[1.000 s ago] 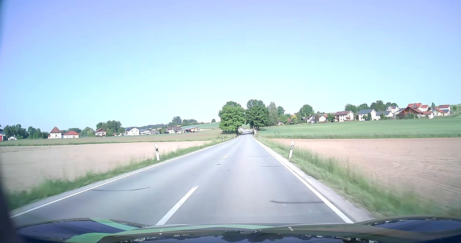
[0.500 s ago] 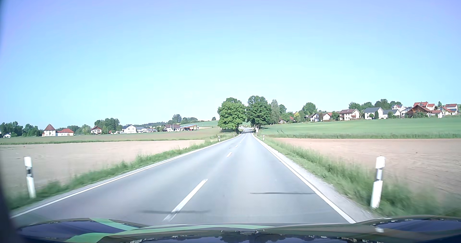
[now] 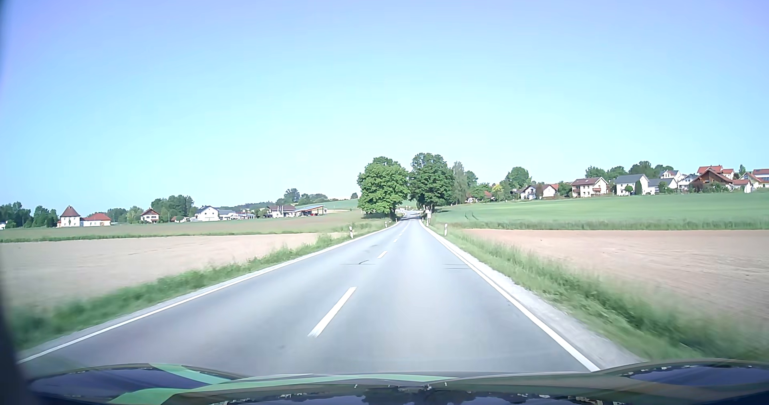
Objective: Follow the waypoints while adhering to traffic rules and regulations
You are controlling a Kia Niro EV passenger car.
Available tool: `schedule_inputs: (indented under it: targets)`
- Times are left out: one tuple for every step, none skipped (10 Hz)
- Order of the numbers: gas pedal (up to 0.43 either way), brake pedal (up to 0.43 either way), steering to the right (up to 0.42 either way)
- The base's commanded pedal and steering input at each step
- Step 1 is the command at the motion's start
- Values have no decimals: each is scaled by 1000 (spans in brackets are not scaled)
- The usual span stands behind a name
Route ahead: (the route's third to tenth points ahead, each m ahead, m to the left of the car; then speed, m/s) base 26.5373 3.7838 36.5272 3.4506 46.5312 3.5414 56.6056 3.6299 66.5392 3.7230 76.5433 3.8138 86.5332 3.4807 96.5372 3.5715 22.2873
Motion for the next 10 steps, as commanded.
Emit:
schedule_inputs:
  targets:
    - [138, 0, 1]
    - [138, 0, 1]
    - [138, 0, 1]
    - [138, 0, 2]
    - [138, 0, 1]
    - [138, 0, 1]
    - [138, 0, 1]
    - [138, 0, 1]
    - [138, 0, 0]
    - [138, 0, 0]
